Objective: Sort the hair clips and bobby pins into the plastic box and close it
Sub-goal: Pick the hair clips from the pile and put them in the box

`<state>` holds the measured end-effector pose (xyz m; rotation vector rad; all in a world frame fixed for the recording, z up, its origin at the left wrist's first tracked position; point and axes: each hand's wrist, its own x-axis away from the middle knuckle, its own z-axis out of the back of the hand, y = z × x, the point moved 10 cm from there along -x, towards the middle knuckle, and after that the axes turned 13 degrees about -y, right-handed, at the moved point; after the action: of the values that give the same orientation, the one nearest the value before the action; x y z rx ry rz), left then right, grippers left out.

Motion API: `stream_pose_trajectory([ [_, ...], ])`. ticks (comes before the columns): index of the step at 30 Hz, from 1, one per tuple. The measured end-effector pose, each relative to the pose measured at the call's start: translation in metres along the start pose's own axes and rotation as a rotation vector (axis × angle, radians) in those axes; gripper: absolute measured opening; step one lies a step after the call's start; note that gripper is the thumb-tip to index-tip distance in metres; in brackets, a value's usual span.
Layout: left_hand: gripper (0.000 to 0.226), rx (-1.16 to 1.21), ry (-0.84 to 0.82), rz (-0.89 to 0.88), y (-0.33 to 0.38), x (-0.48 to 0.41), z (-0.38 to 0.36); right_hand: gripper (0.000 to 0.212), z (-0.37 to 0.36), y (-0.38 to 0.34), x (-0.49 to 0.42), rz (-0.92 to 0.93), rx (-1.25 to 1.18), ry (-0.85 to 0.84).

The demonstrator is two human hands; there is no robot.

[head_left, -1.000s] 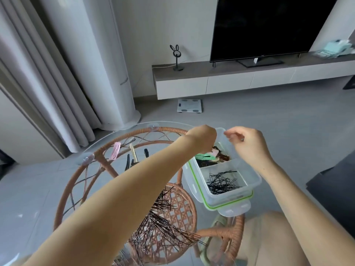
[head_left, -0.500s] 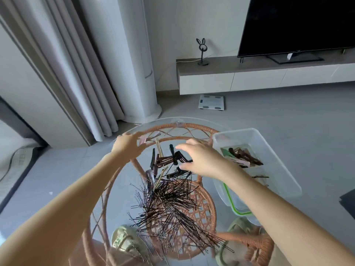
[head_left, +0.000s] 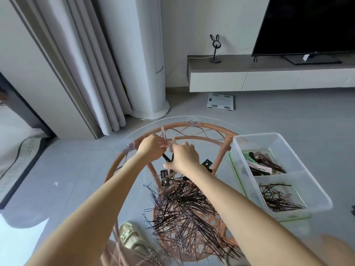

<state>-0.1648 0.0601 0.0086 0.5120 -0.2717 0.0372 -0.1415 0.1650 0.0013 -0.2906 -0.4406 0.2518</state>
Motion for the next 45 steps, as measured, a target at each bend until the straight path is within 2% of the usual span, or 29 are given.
stream_pose_trajectory([
  [6, 0.023, 0.058, 0.057, 0.021, -0.009, 0.01, 0.007, 0.021, 0.008, -0.013, 0.01, 0.152, -0.006, 0.048],
  [10, 0.023, 0.112, 0.062, 0.054, -0.015, 0.013, 0.008, 0.017, 0.011, -0.012, 0.018, 0.184, -0.02, 0.1],
  [17, 0.014, 0.718, 0.141, 0.093, -0.033, 0.032, 0.027, 0.019, 0.033, -0.003, 0.036, 0.242, -0.18, 0.22],
  [20, 0.025, 0.976, 0.174, 0.075, -0.034, 0.043, 0.039, 0.019, 0.051, 0.0, 0.046, 0.267, -0.297, 0.303],
  [24, 0.026, 1.12, 0.235, 0.04, -0.031, 0.054, 0.054, 0.021, 0.081, 0.007, 0.059, 0.284, -0.459, 0.411],
  [30, 0.02, 1.034, 0.2, -0.014, -0.002, 0.063, 0.054, 0.027, 0.118, 0.043, 0.08, 0.244, -0.759, 0.441],
  [34, 0.012, 0.942, 0.074, -0.114, 0.051, 0.059, 0.032, 0.028, 0.142, 0.093, 0.106, 0.204, -0.778, 0.493],
  [37, 0.014, 0.82, -0.022, -0.242, 0.112, 0.056, 0.007, 0.026, 0.147, 0.155, 0.126, 0.031, -0.736, 0.503],
  [39, 0.009, 0.656, -0.008, -0.311, 0.151, 0.054, -0.005, 0.024, 0.142, 0.187, 0.133, -0.114, -0.574, 0.42],
  [41, 0.009, 0.429, 0.031, -0.366, 0.187, 0.05, -0.015, 0.02, 0.129, 0.203, 0.133, -0.219, -0.404, 0.264],
  [45, 0.026, 0.093, -0.059, -0.409, 0.234, 0.039, -0.044, 0.012, 0.102, 0.209, 0.116, -0.315, -0.354, 0.016],
])
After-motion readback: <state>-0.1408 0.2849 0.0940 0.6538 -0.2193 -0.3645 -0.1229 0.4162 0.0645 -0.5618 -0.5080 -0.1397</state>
